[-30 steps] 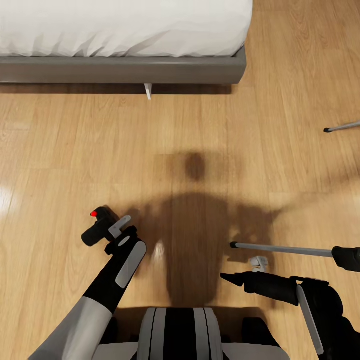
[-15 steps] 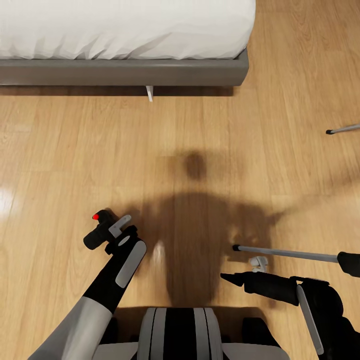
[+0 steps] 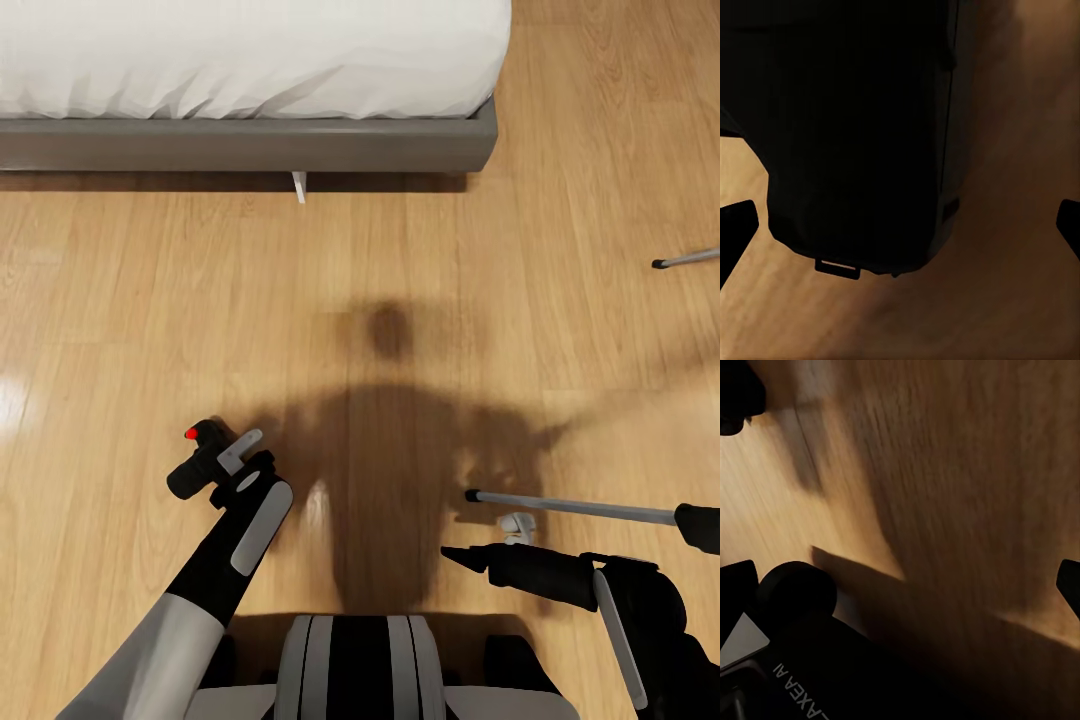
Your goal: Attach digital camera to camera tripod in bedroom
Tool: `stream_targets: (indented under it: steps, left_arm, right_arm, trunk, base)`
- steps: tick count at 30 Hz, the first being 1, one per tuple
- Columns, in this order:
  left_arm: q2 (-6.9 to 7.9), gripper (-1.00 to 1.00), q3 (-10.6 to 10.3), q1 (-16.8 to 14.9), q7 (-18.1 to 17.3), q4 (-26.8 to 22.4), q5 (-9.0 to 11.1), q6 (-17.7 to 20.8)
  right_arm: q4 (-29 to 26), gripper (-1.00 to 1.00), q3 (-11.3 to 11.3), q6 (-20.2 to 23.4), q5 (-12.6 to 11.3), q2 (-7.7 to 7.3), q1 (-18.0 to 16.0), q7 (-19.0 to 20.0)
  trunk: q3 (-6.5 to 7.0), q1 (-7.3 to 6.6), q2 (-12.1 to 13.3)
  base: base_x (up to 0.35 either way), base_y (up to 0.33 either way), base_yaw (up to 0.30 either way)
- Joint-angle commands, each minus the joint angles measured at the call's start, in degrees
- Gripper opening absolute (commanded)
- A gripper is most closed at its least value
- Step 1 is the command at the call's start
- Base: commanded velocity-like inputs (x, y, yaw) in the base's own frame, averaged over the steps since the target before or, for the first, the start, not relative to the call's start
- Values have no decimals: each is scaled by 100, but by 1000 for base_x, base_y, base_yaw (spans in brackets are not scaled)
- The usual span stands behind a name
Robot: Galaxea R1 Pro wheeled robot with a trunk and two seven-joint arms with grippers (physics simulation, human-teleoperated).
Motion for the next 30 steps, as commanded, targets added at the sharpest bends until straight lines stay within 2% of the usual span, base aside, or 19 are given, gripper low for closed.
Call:
stream_targets:
  steps: [1, 30]
  left_arm:
    - [2, 100, -6, -2, 34, -8, 1, 60]
    - [6, 100, -2, -2, 17, 9, -10, 61]
  right_arm:
    - [-2, 100, -5, 42, 0, 0, -3, 19]
    - [-2, 100, -5, 42, 0, 0, -3, 19]
  trunk:
    - [-3, -1, -1]
    - [-3, -1, -1]
  base:
    - [0, 0, 0]
    - [31, 0, 0]
